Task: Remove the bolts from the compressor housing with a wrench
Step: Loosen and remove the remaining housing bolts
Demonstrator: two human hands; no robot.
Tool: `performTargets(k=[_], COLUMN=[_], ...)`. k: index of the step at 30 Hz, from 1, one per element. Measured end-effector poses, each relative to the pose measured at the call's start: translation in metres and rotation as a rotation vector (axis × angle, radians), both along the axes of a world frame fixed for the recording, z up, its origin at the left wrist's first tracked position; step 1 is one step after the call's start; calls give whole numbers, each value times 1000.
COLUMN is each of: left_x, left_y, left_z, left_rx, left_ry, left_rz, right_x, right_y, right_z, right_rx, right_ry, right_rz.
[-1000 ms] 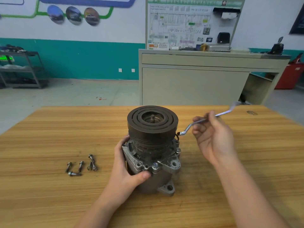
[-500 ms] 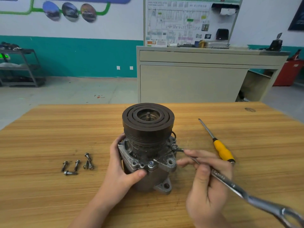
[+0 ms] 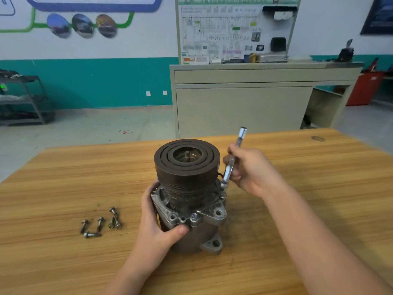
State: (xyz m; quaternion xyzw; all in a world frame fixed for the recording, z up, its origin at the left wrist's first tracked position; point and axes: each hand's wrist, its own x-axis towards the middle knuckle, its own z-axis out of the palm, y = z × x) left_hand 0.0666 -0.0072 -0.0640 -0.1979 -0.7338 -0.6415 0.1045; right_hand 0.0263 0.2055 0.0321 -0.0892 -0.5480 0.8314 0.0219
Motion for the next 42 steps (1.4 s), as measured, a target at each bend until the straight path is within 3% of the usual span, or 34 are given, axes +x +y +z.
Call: performTargets(k=[2,5,10,21,29,34,37,39,42], left_x=[0,1,3,3,2,1,2,2,2], left_y=[-1,-1,1,0,-1,-2,-1,0,0], left_z=[0,2,6,6,5,5,5,5,4], left_rx=[-7,0,11,-13,-24,-15,-11,-5,-4], left_ry=[-4,-21,-15,-27,-24,-26,-20,-18,-23], left_rz=[0,-6,-12,3,4,1,-2,-10,-9], right_x=[10,36,72,83,91,90,72,50,14], right_y=[7,12,-5,-33,-55,-58,-40,-21,-4], right_z=[6,-5,-35,-51,-63,-65,-57,-46,-28], right_rx=[-90,28,17,102,410,348,-7,-208,-130], right_ry=[107,284,476,770,992,919,655,407,82], right_rz=[-129,-376,-606,-762,-748,-804,-804,-627,-254])
